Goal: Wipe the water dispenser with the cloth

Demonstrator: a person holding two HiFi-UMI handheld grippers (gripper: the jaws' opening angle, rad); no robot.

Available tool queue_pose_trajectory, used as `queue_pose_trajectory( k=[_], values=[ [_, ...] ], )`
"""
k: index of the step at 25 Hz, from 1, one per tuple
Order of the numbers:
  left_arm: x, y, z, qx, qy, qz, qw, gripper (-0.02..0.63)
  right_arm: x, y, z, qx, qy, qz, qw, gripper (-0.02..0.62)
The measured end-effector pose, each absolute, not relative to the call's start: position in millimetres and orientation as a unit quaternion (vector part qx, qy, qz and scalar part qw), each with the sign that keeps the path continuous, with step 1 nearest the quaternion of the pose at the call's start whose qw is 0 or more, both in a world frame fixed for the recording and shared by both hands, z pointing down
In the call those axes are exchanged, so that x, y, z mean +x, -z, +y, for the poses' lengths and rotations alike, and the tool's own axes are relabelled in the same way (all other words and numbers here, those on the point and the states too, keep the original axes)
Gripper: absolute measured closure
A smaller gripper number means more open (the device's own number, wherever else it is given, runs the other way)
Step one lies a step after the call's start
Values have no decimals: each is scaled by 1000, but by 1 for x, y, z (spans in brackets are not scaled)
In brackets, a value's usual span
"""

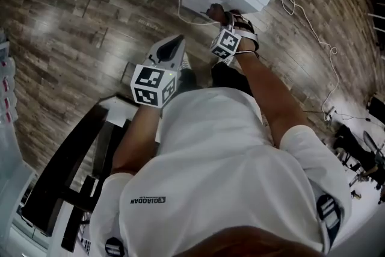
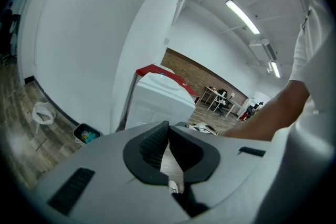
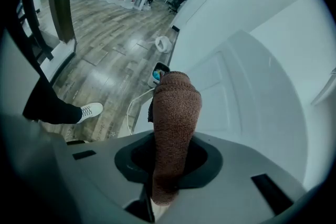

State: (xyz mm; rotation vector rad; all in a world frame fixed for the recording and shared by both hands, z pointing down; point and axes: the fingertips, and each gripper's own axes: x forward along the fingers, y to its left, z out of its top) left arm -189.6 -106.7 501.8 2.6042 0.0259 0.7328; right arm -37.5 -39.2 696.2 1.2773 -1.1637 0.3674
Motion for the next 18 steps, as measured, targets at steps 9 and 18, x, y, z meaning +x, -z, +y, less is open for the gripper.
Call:
queue_pose_trajectory(
  k=[9,18],
  values=[
    [-198,-514,-113,930,-277,-33,237,604,-36,-774,-47,525,-214,-523,637,526],
    [-218,-531,-113,918,-298,-69,253,606,-33,-832,-51,493,-251,-528,645,526]
  ],
)
